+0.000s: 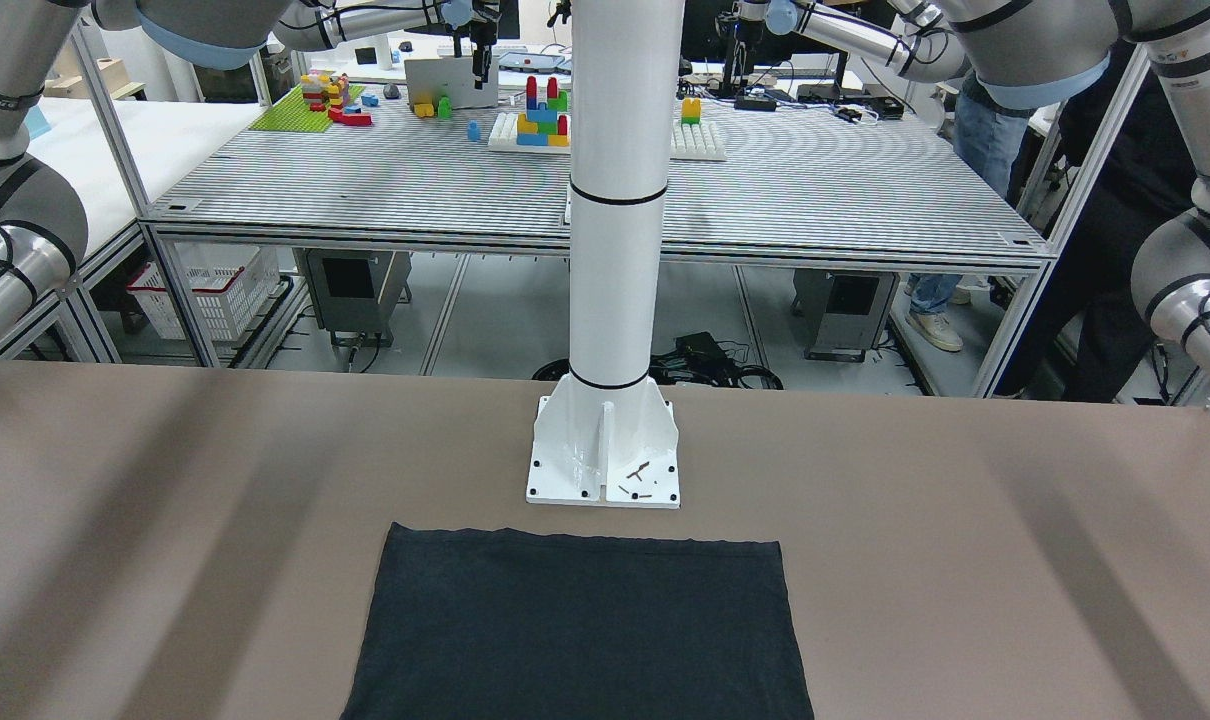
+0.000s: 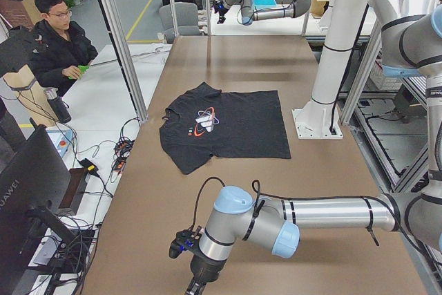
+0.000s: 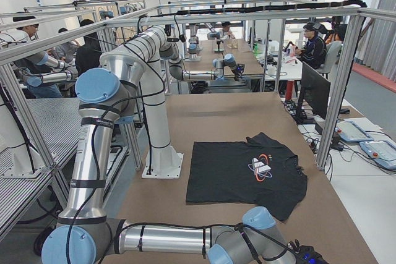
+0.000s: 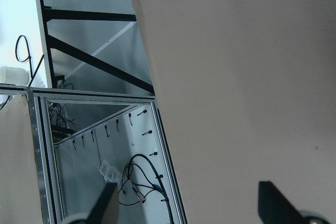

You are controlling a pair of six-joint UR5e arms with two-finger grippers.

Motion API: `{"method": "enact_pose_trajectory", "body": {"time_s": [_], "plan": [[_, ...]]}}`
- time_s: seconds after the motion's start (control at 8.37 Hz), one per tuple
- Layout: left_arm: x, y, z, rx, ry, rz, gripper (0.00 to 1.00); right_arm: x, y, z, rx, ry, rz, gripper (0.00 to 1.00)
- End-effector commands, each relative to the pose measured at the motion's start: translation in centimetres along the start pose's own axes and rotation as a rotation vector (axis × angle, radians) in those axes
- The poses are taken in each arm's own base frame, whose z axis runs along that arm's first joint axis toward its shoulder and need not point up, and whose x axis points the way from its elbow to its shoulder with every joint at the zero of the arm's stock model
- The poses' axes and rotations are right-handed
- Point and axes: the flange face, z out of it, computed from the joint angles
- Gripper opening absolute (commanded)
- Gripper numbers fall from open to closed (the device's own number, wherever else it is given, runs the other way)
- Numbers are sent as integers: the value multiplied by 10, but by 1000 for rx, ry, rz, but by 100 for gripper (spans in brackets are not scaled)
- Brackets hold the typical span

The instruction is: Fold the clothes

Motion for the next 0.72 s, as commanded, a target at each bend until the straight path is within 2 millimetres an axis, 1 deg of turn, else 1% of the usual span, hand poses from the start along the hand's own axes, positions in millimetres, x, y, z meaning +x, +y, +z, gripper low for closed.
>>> {"method": "enact_pose_trajectory", "body": {"time_s": [0.0, 0.12, 0.24, 0.36, 0.6], "plan": [[9, 7, 4, -7, 5, 14, 94, 0, 1, 0, -2, -2, 1, 95], [9, 8, 3, 8, 3, 16, 94, 0, 1, 0, 0, -3, 0, 95], [9, 10, 4, 5, 3, 17, 94, 0, 9, 2, -8, -2, 0, 95], [10, 11, 4, 4, 5, 18, 93, 0, 9, 0, -2, 1, -1, 95], [10, 11, 4, 6, 9, 19, 94, -2, 2, 0, 4, 6, 3, 95]]}}
